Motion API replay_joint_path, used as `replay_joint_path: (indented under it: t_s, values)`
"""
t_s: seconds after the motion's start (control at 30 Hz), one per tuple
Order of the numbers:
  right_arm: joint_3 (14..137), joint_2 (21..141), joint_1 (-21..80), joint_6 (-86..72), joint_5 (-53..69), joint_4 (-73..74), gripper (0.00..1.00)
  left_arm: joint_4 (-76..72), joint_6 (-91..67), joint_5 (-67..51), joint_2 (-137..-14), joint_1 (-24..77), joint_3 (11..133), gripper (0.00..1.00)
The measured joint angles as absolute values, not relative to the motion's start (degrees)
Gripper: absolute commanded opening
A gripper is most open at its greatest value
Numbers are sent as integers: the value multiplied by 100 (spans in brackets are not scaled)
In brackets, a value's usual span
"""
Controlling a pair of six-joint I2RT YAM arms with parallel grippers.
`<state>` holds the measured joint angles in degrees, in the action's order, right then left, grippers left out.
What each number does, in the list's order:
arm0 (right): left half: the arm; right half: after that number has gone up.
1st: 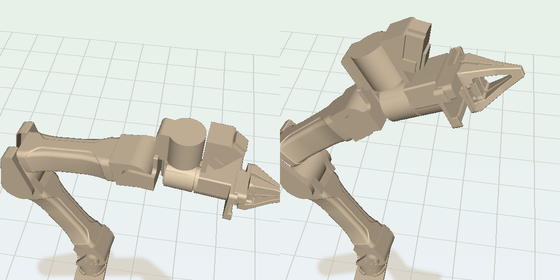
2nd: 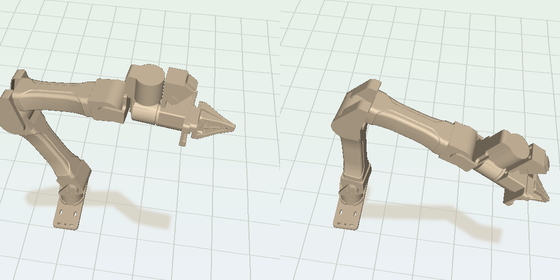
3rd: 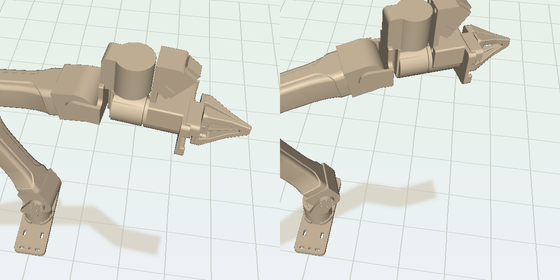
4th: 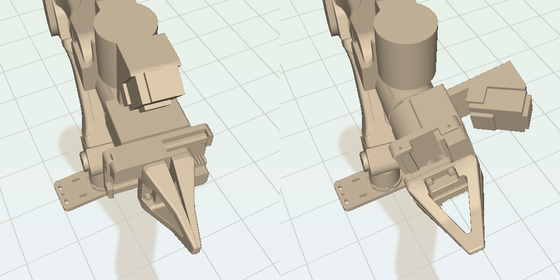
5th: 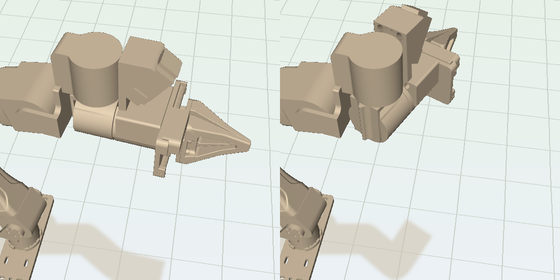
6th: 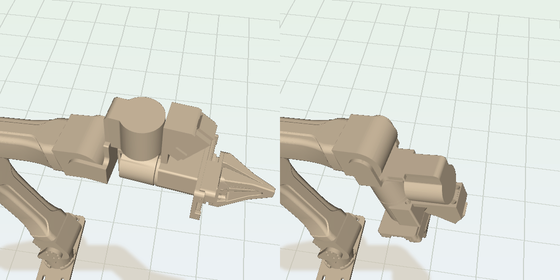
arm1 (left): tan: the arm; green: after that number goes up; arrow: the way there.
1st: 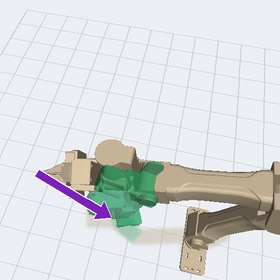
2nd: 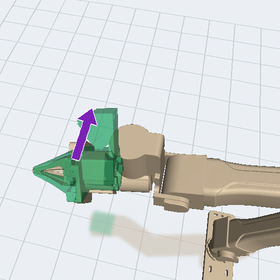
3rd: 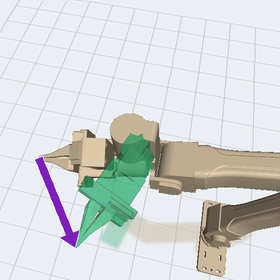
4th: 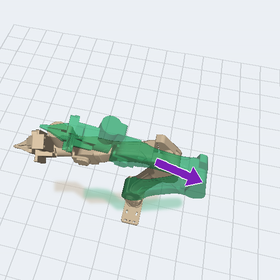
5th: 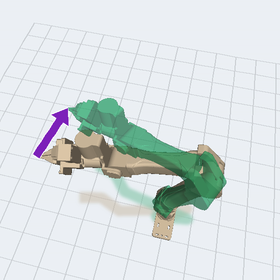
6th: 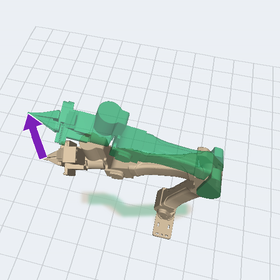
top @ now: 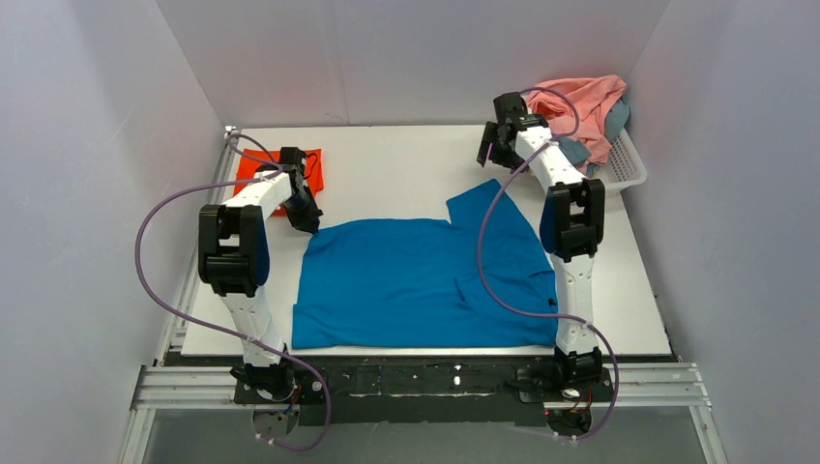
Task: Fold and stack the t-shirts
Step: Grab the side of the flattened tshirt furthest away from the robot with both arms
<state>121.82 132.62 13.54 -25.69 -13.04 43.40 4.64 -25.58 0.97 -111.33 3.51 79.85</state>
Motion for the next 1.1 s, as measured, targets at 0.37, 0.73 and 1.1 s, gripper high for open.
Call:
replay_joint_path:
  t_s: [0.37,0.73,1.1]
  values:
    - [12623,14033,1500,-1627,-1345,4539,78,447,-2729,-54,-11096,362,7830,0]
    - [11872,13736,1579,-1365,-1352,4300,47,403,-2816,-93,-11087,362,7719,0]
    - [11507,13502,1594,-1332,-1273,4178,1,388,-2816,-130,-11045,362,7714,0]
